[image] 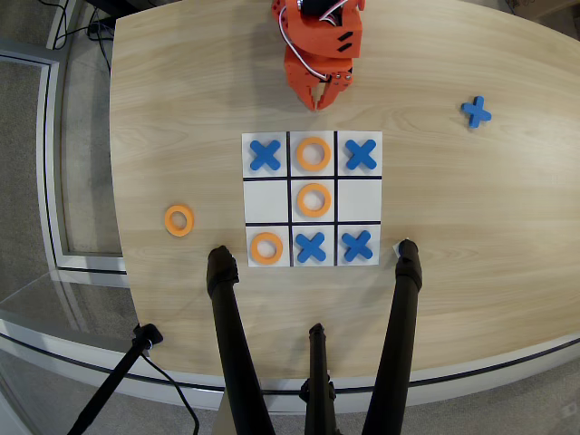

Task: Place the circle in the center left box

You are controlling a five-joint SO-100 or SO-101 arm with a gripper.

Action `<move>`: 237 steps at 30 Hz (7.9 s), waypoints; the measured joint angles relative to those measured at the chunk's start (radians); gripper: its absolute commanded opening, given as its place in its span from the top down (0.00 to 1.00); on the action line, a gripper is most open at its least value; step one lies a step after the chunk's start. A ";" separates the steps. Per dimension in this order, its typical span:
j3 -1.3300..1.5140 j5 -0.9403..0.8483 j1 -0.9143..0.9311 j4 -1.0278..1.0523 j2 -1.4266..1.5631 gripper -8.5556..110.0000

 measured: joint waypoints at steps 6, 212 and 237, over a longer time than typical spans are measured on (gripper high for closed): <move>0.000 0.000 0.000 0.000 0.000 0.93; -1.345 0.224 -0.285 -0.479 -1.976 0.93; -1.368 0.218 -0.268 -0.518 -2.052 0.93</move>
